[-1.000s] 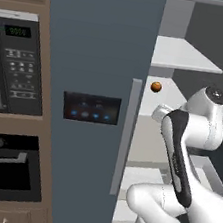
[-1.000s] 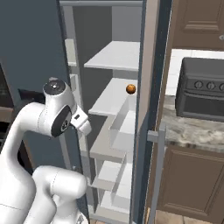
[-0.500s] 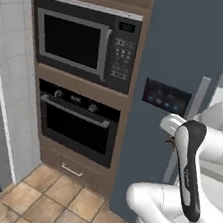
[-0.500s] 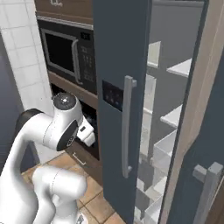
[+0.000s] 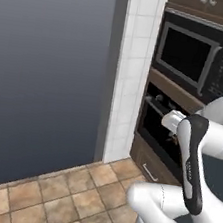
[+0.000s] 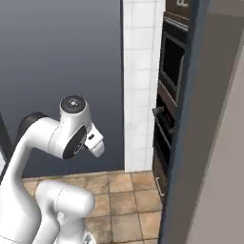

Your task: Take the fish out of the fridge, briefly rinse it in the sink, and place it on the tray next to the sink.

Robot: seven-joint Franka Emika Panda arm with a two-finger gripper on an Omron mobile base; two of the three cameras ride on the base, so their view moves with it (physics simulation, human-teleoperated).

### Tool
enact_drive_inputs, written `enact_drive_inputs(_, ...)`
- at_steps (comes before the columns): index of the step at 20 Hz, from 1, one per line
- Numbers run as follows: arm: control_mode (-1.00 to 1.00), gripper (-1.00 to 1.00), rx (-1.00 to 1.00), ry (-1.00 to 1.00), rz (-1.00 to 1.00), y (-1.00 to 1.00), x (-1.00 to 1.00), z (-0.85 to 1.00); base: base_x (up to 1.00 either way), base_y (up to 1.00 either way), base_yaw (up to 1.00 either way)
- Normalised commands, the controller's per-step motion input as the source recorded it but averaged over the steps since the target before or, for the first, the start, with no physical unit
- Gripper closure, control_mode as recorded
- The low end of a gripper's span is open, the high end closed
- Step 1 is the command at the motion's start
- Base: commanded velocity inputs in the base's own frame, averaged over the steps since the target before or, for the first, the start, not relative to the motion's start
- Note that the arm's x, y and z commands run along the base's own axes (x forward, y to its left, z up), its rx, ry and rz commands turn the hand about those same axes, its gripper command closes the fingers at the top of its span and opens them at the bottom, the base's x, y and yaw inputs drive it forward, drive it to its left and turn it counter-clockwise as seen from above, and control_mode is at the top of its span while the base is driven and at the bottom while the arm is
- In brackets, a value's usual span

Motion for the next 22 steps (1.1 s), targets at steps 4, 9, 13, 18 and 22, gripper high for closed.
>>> enact_drive_inputs(4,1.00,1.00,0.00,0.00,0.00,0.00,0.00,0.00,0.00,0.12,0.97)
enact_drive_inputs(9,1.00,1.00,0.00,0.00,0.00,0.00,0.00,0.00,0.00,0.12,0.98)
enact_drive_inputs(13,1.00,1.00,0.00,0.00,0.00,0.00,0.00,0.00,0.00,0.09,0.99)
enact_drive_inputs(18,1.00,1.00,0.00,0.00,0.00,0.00,0.00,0.00,0.00,0.01,1.00)
enact_drive_inputs(22,1.00,1.00,0.00,0.00,0.00,0.00,0.00,0.00,0.00,0.00,1.00)
